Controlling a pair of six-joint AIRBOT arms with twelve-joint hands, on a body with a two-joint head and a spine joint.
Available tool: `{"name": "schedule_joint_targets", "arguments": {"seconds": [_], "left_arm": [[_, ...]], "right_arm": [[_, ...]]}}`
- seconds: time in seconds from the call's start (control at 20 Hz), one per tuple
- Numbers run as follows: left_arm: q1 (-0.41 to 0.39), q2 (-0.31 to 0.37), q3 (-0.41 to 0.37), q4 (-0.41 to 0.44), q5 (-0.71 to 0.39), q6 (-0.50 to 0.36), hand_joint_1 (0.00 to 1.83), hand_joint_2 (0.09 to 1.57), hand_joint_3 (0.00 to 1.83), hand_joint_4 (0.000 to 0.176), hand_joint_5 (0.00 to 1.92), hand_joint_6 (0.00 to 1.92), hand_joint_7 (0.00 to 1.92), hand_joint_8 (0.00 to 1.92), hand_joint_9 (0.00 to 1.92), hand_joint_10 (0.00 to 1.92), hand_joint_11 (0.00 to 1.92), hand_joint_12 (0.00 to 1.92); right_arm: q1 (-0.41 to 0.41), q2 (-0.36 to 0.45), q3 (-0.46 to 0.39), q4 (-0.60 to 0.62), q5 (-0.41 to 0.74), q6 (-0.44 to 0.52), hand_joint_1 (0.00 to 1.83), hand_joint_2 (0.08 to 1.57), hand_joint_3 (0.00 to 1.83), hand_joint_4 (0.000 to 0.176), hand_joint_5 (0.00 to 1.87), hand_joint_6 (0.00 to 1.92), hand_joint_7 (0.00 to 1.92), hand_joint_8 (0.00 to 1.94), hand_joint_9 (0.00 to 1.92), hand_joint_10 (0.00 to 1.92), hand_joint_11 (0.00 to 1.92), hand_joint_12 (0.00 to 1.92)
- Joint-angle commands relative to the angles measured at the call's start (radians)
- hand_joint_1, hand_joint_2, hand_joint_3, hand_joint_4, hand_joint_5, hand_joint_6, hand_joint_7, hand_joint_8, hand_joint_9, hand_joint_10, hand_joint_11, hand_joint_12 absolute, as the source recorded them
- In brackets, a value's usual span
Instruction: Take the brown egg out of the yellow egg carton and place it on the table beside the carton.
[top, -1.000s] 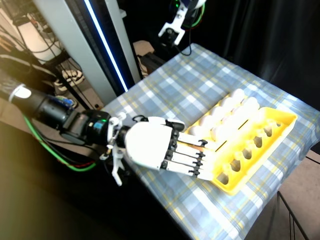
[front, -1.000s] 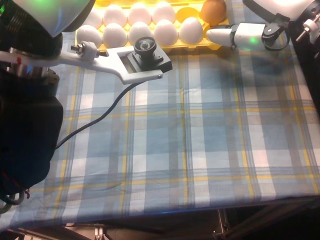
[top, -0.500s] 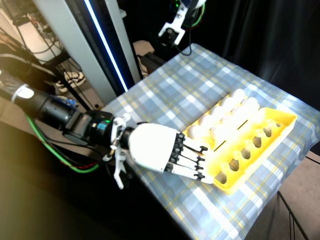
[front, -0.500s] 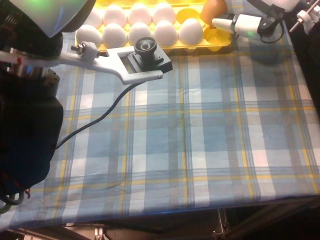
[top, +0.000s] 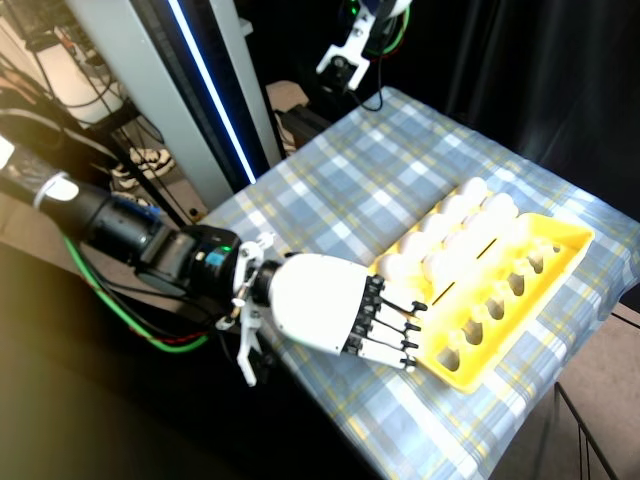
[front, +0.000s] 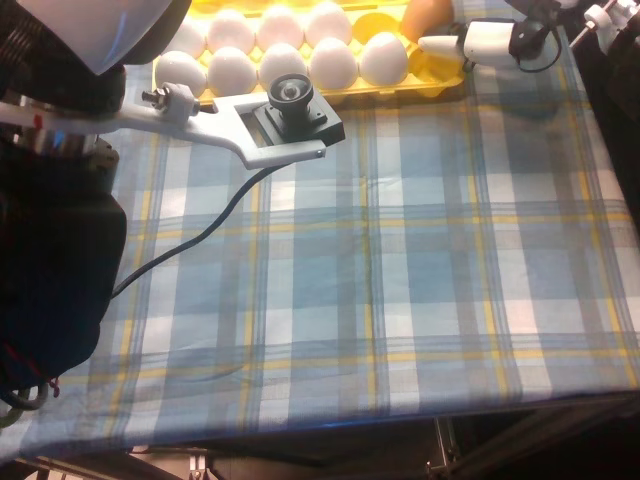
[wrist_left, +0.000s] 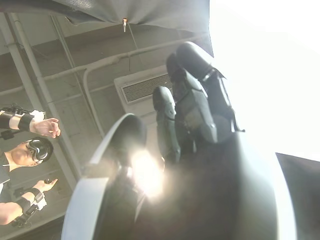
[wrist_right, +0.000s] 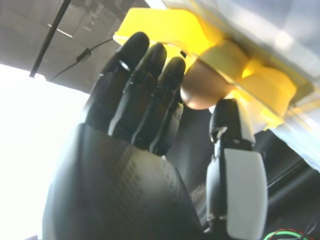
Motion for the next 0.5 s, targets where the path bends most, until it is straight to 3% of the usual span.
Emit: {"name": "schedule_joint_targets", "arguments": {"seconds": [0.0, 0.1, 0.2, 0.3, 0.45], "left_arm": [[-0.016, -0.005, -0.009, 0.039, -0.081, -0.010, 0.41, 1.57, 0.21, 0.000, 0.45, 0.01, 0.35, 0.00, 0.49, 0.00, 0.13, 1.27], [-0.015, -0.004, -0.009, 0.040, -0.081, -0.010, 0.35, 1.57, 0.21, 0.000, 0.44, 0.00, 0.35, 0.00, 0.54, 0.01, 0.18, 1.20], [-0.015, -0.004, -0.009, 0.040, -0.081, -0.010, 0.44, 1.57, 0.28, 0.000, 0.44, 0.00, 0.34, 0.00, 0.52, 0.00, 0.18, 1.22], [-0.015, -0.004, -0.009, 0.040, -0.081, -0.010, 0.44, 1.57, 0.24, 0.000, 0.46, 0.01, 0.35, 0.00, 0.52, 0.00, 0.18, 1.23], [-0.015, -0.004, -0.009, 0.040, -0.081, -0.010, 0.34, 1.57, 0.23, 0.000, 0.50, 0.02, 0.34, 0.00, 0.50, 0.01, 0.25, 1.14]], "right_arm": [[0.010, -0.005, -0.001, -0.004, 0.058, 0.005, 1.20, 1.15, 0.00, 0.000, 0.86, 1.12, 1.00, 0.96, 0.99, 0.00, 0.65, 0.72], [0.014, 0.007, -0.018, -0.011, 0.077, 0.012, 1.21, 1.13, 0.00, 0.028, 0.91, 1.06, 0.99, 1.00, 1.02, 0.01, 0.67, 0.72], [0.015, 0.023, -0.034, -0.013, 0.094, 0.012, 1.21, 1.12, 0.00, 0.031, 0.95, 1.06, 1.00, 0.93, 1.03, 0.01, 0.68, 0.73], [0.016, 0.039, -0.049, -0.014, 0.109, 0.012, 1.22, 1.11, 0.00, 0.023, 0.99, 1.02, 1.02, 0.87, 1.03, 0.00, 0.69, 0.70], [0.016, 0.070, -0.087, -0.021, 0.148, 0.012, 1.22, 1.10, 0.00, 0.039, 1.00, 0.96, 1.02, 0.91, 1.06, 0.01, 0.73, 0.71]]}}
